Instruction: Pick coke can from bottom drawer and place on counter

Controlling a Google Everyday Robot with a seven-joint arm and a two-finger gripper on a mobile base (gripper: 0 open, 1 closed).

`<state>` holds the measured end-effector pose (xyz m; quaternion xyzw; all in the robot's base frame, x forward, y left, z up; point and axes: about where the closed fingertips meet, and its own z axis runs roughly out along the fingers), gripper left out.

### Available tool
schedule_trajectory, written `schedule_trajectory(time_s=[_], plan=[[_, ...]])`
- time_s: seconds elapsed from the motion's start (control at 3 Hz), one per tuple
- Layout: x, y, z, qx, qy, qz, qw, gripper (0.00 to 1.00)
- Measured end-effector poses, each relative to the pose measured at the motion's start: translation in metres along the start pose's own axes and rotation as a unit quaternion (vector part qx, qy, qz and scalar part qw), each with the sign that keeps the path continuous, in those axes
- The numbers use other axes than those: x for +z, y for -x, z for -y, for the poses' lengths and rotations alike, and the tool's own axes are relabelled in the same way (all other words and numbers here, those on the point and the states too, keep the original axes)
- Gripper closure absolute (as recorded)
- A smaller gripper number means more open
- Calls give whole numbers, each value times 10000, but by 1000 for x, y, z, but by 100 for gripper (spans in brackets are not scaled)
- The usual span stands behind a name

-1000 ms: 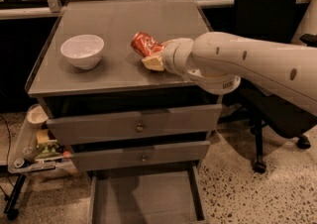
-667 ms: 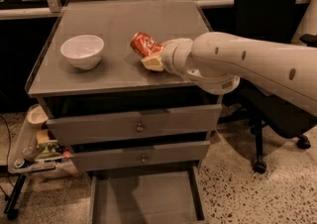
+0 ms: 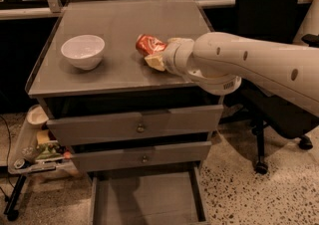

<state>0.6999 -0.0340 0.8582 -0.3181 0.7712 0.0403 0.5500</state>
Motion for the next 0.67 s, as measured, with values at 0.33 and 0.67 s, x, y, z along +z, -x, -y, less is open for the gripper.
schedule_trajectory(time_s=[0.33, 0.67], plan=[[0, 0, 0, 0, 0, 0, 10000, 0], [0, 0, 0, 0, 0, 0, 10000, 0]])
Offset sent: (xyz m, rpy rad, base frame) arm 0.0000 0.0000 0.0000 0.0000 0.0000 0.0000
